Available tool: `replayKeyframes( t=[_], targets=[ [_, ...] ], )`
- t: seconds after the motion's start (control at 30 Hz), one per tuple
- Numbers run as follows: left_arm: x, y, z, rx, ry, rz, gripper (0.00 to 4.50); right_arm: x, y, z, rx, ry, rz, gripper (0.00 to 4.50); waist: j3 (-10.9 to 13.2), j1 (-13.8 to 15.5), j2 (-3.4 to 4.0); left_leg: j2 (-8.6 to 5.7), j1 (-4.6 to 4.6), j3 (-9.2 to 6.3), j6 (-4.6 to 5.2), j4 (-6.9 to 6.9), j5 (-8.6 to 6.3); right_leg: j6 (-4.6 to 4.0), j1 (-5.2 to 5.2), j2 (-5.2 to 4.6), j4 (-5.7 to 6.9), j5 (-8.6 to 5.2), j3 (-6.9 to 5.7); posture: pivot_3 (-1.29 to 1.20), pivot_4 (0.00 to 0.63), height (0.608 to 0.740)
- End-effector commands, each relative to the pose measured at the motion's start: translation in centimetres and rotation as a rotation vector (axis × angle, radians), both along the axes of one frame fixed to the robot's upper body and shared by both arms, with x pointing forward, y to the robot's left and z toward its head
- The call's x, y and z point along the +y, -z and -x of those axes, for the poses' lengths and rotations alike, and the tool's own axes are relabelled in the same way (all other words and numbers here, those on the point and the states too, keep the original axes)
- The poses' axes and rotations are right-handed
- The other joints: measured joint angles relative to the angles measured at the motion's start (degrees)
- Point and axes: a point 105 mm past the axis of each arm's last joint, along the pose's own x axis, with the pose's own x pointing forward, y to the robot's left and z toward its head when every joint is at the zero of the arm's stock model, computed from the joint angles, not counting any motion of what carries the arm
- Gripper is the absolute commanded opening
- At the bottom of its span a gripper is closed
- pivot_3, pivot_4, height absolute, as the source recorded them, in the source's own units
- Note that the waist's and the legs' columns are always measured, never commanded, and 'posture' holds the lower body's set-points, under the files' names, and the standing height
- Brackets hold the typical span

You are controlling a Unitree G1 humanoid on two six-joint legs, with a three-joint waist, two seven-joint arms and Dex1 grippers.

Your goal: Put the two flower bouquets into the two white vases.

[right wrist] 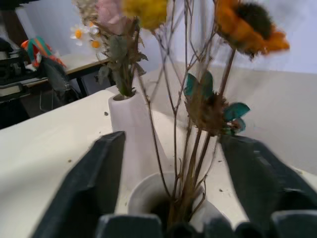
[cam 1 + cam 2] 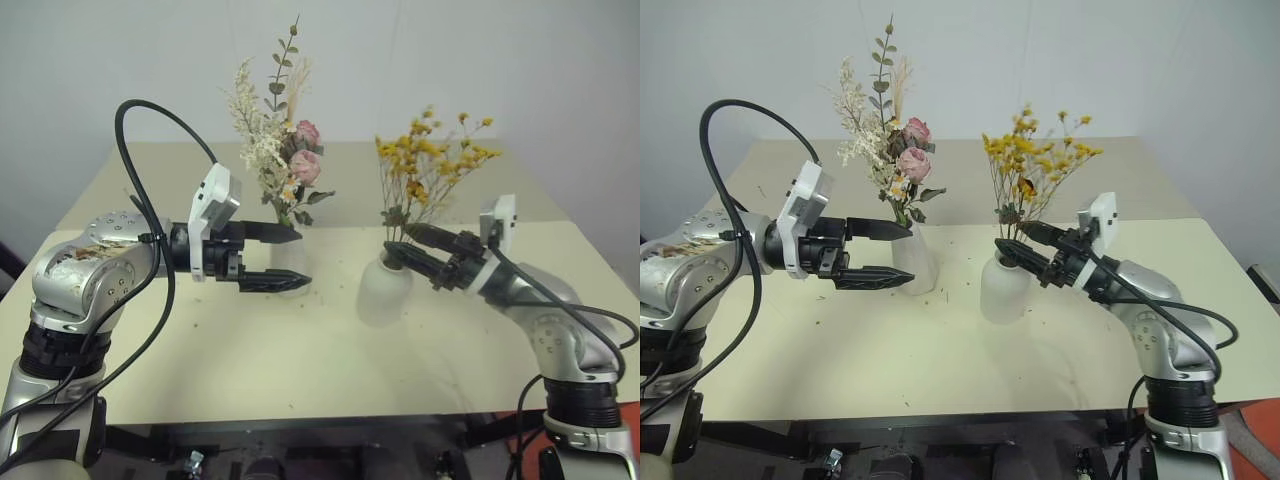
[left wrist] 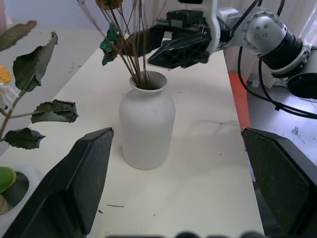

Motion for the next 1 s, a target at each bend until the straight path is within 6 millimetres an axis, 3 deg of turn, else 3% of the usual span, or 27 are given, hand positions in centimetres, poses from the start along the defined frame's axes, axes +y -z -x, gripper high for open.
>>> replayKeyframes(
  t=[0.03, 0.23, 0.6, 0.83, 1.0],
  targets=[
    [0.4, -0.9, 0.5, -0.030, -0.001, 0.010, 4.50, -0.5, -1.4, 2.0, -0.073, -0.060, 0.048, 4.47, 0.0, 0.0, 0.00, 0.00, 0.00, 0.00, 0.00, 0.00, 0.00, 0.00, 0.00, 0.00, 0.00, 0.00, 0.00, 0.00, 0.150, 0.740],
    [1.9, 0.2, 0.8, -0.011, -0.050, 0.015, 4.50, -3.1, -0.6, 3.0, -0.032, -0.043, 0.174, 4.47, 0.0, -0.1, -0.02, 0.00, 0.04, 0.01, 0.00, 0.00, 0.00, 0.00, 0.03, -0.01, 0.00, -0.01, 0.01, 0.00, 0.150, 0.740],
    [6.9, 3.1, 2.4, 0.013, -0.170, 0.088, 4.50, -7.4, 0.9, 3.4, 0.012, 0.049, 0.306, 4.47, 0.0, 0.2, -0.01, 0.01, 0.11, 0.03, 0.00, 0.01, 0.00, -0.02, 0.09, -0.02, -0.02, -0.02, 0.02, 0.00, 0.150, 0.740],
    [8.6, 4.7, 2.7, -0.010, -0.259, 0.051, 4.50, -8.2, 2.0, 3.8, -0.008, 0.104, 0.346, 4.47, 0.0, 0.8, -0.01, 0.01, 0.12, 0.04, 0.00, 0.00, 0.00, -0.03, 0.10, -0.02, -0.02, -0.03, 0.01, 0.00, 0.150, 0.740],
    [8.1, 5.0, 3.0, -0.014, -0.249, 0.100, 4.50, -8.2, 2.0, 3.8, -0.026, 0.136, 0.306, 4.47, 0.0, 1.1, -0.01, 0.01, 0.13, 0.04, 0.00, 0.01, 0.00, -0.03, 0.11, -0.03, -0.01, -0.03, 0.02, 0.00, 0.150, 0.740]
  ],
)
